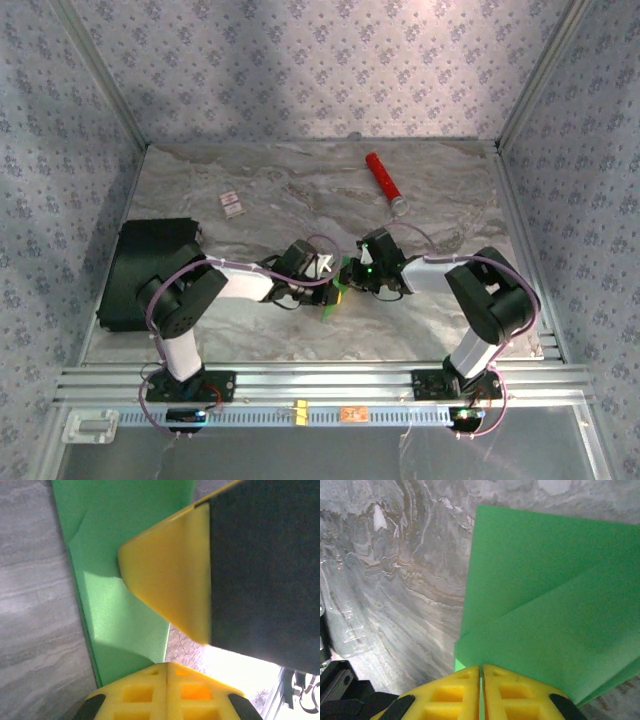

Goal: Fold a paper plane with a square sheet of paper (pick it up from the middle)
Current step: Fold the wing for the fifth time at the center of the table.

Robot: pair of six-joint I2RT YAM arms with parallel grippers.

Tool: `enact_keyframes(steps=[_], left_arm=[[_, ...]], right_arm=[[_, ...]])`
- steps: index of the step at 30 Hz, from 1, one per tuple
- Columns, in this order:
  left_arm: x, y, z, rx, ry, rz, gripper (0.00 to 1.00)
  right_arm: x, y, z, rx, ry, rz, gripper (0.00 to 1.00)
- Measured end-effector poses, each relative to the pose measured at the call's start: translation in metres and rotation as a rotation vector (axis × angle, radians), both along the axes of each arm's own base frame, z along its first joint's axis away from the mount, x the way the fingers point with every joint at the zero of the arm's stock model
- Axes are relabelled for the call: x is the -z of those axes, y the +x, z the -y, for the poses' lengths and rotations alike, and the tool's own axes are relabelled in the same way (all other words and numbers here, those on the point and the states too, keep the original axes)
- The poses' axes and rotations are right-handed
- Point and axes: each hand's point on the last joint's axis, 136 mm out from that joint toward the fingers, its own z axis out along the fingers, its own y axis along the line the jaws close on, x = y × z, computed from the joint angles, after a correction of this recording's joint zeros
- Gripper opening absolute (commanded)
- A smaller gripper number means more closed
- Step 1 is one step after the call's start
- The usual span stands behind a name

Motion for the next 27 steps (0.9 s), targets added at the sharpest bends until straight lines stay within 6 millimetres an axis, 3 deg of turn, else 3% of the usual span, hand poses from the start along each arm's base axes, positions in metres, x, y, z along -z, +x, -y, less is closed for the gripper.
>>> enact_keyframes(steps=[27], left_arm=[[-0.001, -0.001, 0.000, -0.012, -0.035, 0.000, 0.00]], right_arm=[[-0.001, 0.053, 0.063, 0.228, 0.024, -0.001, 0.13]])
